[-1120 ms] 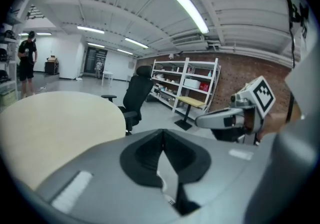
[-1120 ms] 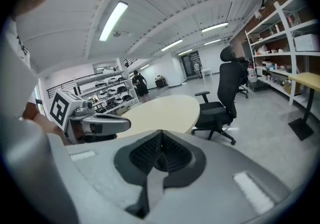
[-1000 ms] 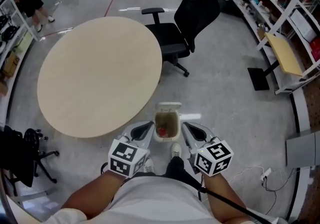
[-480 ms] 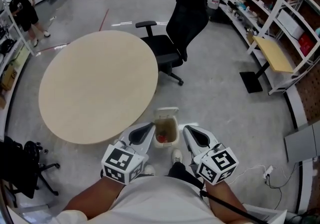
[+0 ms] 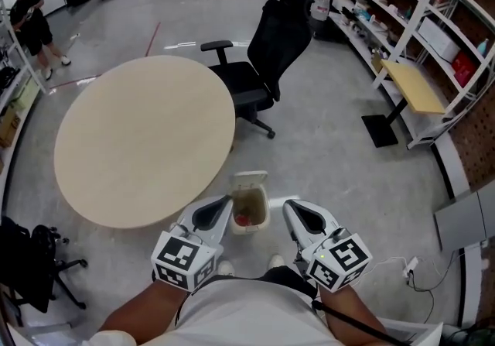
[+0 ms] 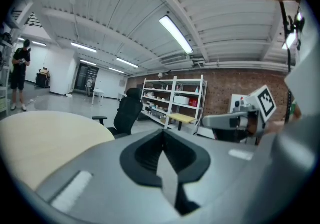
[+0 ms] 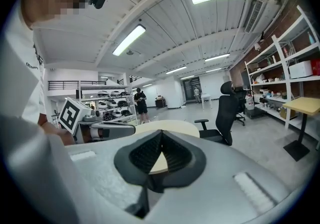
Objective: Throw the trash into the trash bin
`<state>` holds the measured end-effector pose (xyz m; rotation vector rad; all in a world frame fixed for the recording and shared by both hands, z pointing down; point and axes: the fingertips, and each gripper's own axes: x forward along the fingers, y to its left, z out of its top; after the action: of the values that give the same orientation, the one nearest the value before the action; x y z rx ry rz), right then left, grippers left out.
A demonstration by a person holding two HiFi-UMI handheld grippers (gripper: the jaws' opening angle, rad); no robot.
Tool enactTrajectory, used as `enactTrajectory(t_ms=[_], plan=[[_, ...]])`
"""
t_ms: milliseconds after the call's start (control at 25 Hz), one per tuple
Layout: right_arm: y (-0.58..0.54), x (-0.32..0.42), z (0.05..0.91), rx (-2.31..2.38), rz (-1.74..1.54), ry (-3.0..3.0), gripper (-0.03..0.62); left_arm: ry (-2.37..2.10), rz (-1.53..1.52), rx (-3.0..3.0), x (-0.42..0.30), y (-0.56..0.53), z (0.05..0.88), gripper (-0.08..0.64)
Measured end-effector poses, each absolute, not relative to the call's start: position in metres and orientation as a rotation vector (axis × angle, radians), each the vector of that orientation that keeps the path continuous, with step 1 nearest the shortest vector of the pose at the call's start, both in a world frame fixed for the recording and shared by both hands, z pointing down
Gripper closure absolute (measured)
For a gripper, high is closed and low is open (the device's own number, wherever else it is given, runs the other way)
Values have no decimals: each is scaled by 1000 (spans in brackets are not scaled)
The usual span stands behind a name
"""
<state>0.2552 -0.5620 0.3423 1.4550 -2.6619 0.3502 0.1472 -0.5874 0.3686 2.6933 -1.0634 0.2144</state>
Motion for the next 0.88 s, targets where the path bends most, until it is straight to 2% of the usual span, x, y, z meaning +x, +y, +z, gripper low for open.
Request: enactTrajectory(t_ms=[880], plan=[[-536,348,345,1236,420,-2792,589,-1339,215,2562,224,-535,358,552]])
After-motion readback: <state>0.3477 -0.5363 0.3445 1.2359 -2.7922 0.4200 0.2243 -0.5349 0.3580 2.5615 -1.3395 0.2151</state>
